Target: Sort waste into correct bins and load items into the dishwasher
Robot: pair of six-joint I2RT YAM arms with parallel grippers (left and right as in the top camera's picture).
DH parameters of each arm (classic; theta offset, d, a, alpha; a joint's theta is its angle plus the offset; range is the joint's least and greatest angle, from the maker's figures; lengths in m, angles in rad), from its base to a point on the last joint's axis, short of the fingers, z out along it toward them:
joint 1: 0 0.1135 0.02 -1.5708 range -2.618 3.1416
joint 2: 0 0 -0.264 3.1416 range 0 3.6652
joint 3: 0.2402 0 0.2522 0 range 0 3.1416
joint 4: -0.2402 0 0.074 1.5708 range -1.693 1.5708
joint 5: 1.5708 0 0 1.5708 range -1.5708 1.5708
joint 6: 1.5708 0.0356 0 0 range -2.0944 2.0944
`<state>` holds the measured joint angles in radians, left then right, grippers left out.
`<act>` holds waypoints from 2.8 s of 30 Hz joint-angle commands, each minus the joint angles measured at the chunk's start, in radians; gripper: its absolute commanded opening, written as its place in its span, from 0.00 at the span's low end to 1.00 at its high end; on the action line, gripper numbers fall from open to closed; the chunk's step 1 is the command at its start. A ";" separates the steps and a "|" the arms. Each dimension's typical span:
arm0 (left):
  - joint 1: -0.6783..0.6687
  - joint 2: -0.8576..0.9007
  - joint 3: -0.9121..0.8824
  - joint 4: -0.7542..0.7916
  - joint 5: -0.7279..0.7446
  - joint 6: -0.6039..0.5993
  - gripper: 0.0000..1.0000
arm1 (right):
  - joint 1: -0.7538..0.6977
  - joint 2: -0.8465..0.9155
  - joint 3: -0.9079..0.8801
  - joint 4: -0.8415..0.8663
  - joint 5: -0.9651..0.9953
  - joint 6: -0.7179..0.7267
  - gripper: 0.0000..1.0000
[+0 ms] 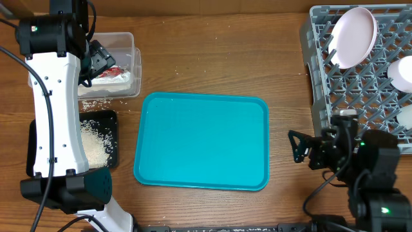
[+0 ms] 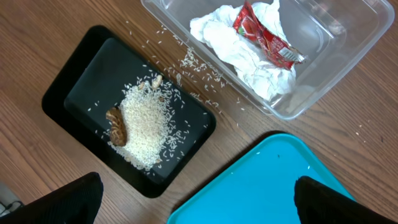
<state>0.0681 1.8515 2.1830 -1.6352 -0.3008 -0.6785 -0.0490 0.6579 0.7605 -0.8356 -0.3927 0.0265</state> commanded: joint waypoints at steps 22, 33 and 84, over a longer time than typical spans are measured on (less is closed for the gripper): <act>0.002 0.000 0.005 -0.002 -0.016 -0.006 1.00 | 0.081 -0.547 -0.745 0.879 0.102 0.015 1.00; 0.003 0.000 0.005 -0.002 -0.016 -0.006 1.00 | 0.047 -0.655 -0.753 0.783 0.288 0.060 1.00; 0.003 0.000 0.005 -0.002 -0.016 -0.006 1.00 | 0.016 -0.655 -0.752 0.752 0.366 -0.076 1.00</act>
<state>0.0681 1.8519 2.1830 -1.6352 -0.3004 -0.6785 -0.0322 0.0128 0.0185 -0.0902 -0.0223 -0.0425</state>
